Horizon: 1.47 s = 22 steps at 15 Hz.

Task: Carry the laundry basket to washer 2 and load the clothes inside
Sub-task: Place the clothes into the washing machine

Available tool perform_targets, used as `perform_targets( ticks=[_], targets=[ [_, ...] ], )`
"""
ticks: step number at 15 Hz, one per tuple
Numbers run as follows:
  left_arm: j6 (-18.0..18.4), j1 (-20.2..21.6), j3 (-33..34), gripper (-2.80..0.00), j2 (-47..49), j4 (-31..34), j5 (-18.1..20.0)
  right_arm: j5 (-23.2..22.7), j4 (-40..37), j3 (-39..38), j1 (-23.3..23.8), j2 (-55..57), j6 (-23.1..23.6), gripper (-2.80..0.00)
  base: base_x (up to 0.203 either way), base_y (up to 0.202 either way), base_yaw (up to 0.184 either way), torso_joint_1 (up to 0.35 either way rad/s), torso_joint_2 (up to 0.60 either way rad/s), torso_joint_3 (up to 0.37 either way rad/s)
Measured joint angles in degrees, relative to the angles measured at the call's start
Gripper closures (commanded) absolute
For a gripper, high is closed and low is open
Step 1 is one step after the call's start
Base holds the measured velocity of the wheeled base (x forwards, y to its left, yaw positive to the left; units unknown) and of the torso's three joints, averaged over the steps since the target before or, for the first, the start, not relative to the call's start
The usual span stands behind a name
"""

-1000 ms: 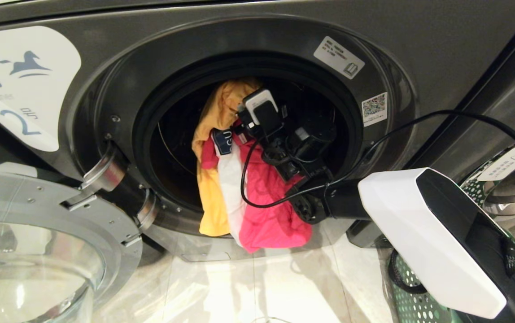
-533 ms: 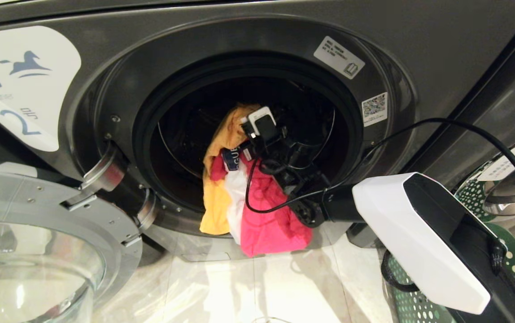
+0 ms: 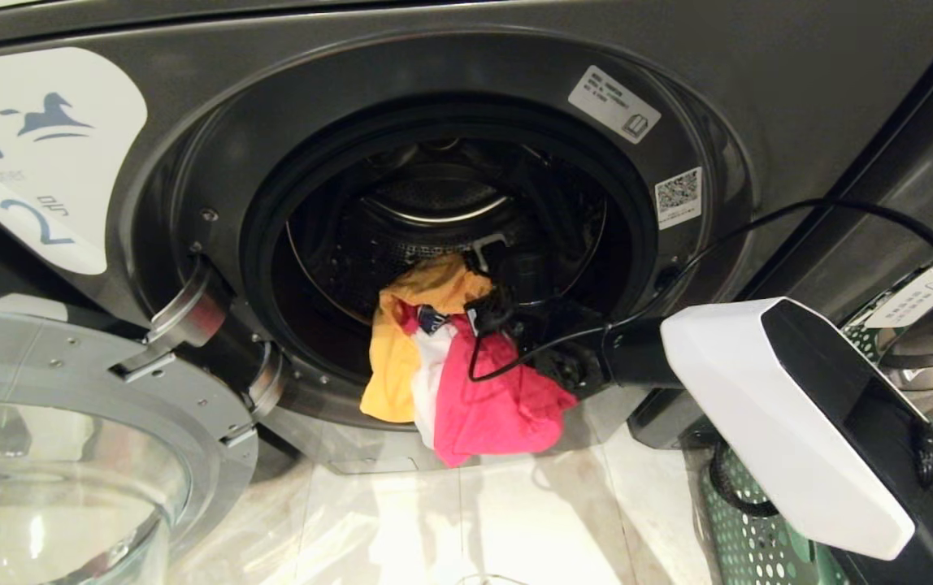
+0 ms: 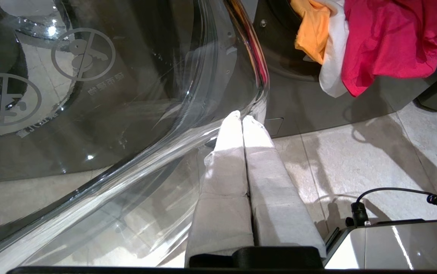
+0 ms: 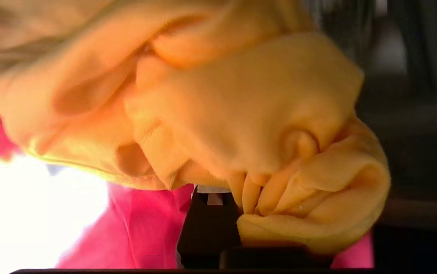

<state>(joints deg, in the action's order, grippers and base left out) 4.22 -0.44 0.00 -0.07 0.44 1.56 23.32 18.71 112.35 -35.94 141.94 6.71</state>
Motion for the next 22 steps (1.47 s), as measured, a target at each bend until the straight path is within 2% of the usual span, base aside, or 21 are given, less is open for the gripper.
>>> perform_targets(
  ticks=[1,2,5,6,10,12,14,17,20,22],
  targets=[
    [0.01,0.0,0.0,0.0,0.0,0.0,0.0,0.74,-4.27,0.09,0.13,-1.27,-2.41,0.0,0.0,0.0,0.0,0.0,0.0,0.0],
    [0.02,0.0,0.0,0.0,0.0,0.0,0.01,0.71,-6.31,0.17,0.37,-2.49,-2.62,0.0,0.0,0.0,0.0,0.0,0.0,0.0],
    [0.0,0.0,0.0,0.0,0.0,0.0,0.01,-0.46,-3.85,0.28,0.66,-4.51,-1.18,0.0,0.0,0.0,0.0,0.0,0.0,0.0],
    [0.0,0.0,0.0,0.0,0.0,0.0,0.0,-1.01,-1.76,0.32,0.66,-4.84,0.44,-2.8,0.0,0.0,0.0,0.0,0.0,0.0],
    [0.0,0.0,0.0,0.0,0.0,0.0,0.0,-8.44,8.49,0.06,0.17,-5.15,11.45,-2.8,0.0,0.0,0.0,0.0,0.0,0.0],
    [0.0,0.0,0.0,0.0,0.0,0.0,0.01,-8.45,7.89,-2.09,0.02,-5.36,11.88,-2.8,0.0,0.0,0.0,0.0,0.0,0.0],
    [0.0,0.0,0.0,0.0,0.0,0.0,0.0,-8.36,3.8,-5.5,-0.05,-7.01,10.48,-2.8,0.0,0.0,0.0,0.0,0.0,0.0],
    [0.0,0.0,0.0,0.0,0.0,0.0,0.0,-8.41,-7.97,-12.13,-0.58,-12.43,4.37,-2.8,0.0,0.0,0.0,0.0,0.0,0.0],
    [0.0,0.0,0.0,0.0,0.0,0.0,0.0,-8.52,-24.22,-15.78,-2.89,-17.29,-7.9,-2.8,0.0,0.0,0.0,0.0,0.0,0.0],
    [0.02,0.0,0.0,0.0,0.0,0.0,0.0,-8.3,-30.52,-15.67,-5.01,-18.34,-16.92,-2.8,0.0,0.0,0.0,0.0,0.0,0.0]
  ],
)
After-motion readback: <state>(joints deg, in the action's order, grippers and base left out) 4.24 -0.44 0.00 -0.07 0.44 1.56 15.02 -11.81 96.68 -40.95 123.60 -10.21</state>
